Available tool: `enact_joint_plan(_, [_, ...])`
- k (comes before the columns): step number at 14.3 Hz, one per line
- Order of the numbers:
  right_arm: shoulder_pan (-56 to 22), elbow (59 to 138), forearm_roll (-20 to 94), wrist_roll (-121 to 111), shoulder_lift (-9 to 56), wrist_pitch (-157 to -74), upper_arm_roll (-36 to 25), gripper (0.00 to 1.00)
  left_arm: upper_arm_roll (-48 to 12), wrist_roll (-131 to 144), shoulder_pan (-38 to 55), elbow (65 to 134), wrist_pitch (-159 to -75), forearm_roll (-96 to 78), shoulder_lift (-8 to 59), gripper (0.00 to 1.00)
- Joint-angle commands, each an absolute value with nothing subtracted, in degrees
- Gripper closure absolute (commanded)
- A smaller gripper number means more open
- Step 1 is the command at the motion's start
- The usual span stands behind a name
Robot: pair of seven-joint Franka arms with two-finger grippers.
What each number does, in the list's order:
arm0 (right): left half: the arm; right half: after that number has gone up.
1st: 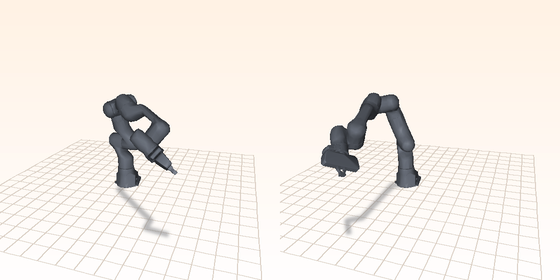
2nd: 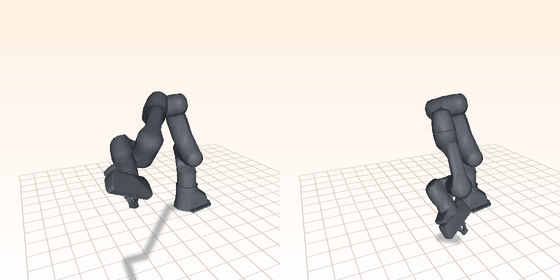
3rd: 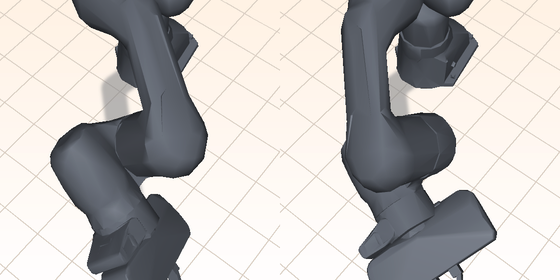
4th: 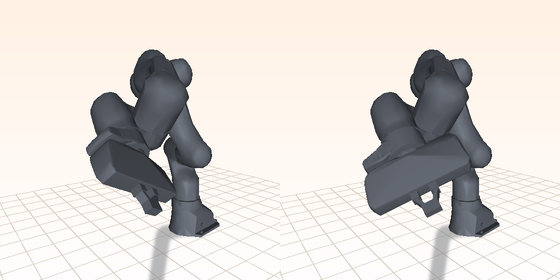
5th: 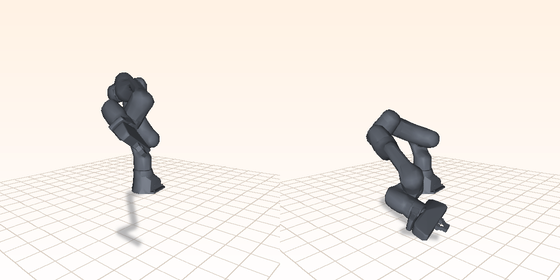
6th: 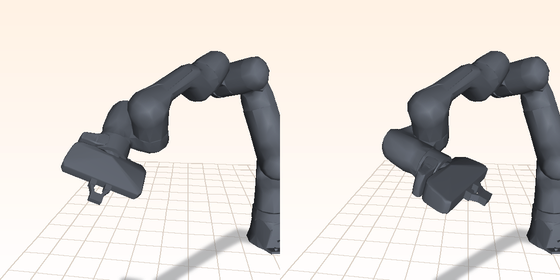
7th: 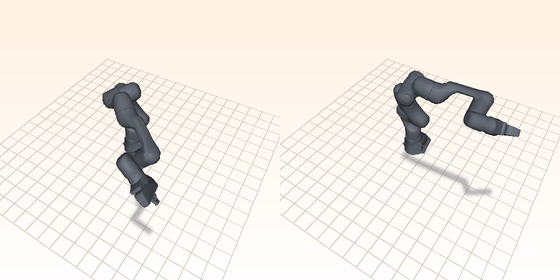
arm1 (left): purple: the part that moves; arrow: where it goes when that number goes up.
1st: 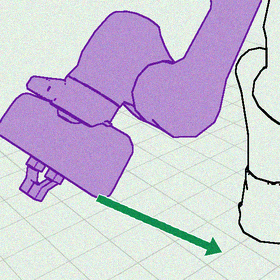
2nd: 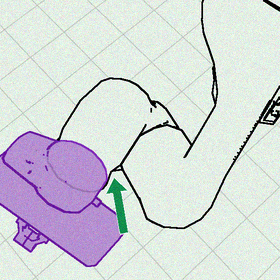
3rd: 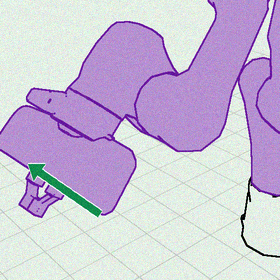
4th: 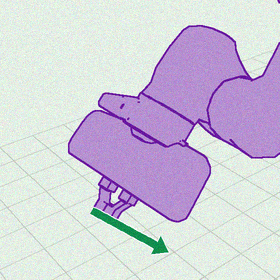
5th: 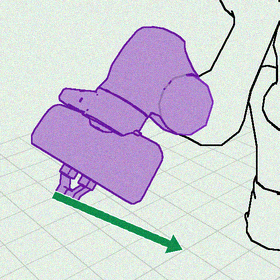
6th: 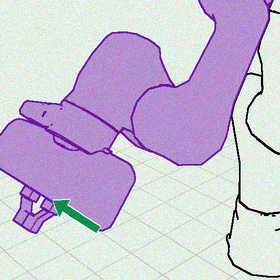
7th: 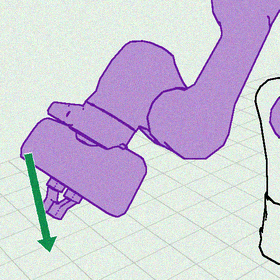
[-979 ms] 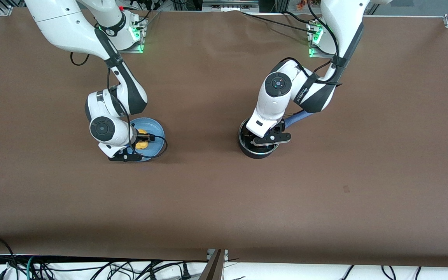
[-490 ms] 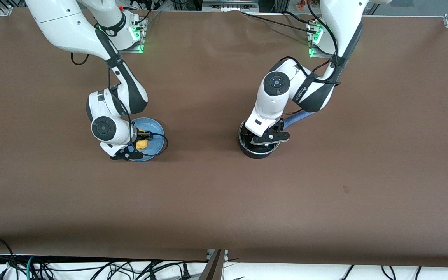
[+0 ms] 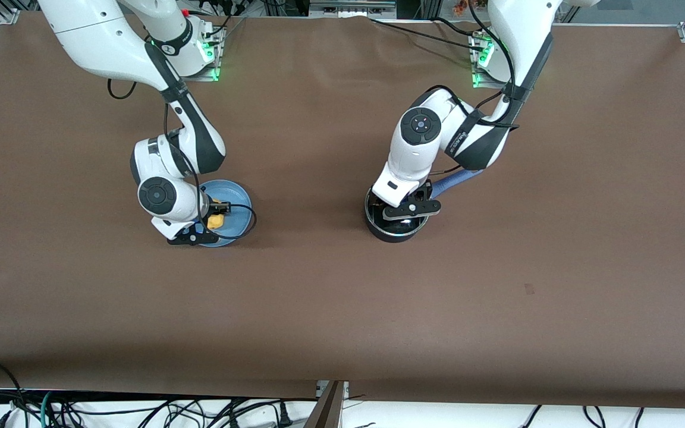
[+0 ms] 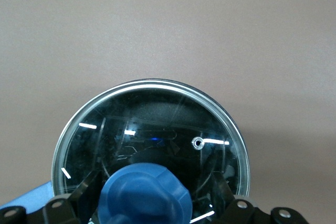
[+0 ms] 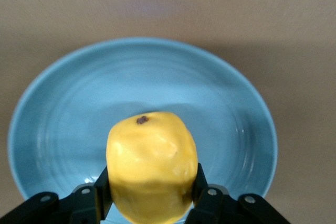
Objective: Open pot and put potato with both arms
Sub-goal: 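Lift the potato with the right gripper while the left gripper lifts the lid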
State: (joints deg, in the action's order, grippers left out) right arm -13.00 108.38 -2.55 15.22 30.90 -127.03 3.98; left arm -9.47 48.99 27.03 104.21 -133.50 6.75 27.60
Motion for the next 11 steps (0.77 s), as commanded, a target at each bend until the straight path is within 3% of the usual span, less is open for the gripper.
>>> enact_joint_plan(1, [-12.9,107.4,-1.8,14.9,28.6,-126.2,4.5,0.68,-9.5,49.9,27.2,105.0,-132.5,8.3,26.4,0.12])
enact_joint_plan(11, [-13.4,102.6,-1.9,16.4,27.7,-123.5,4.7,0.68,-9.5,49.2,26.7,105.5,-131.7,8.3,26.3,0.23])
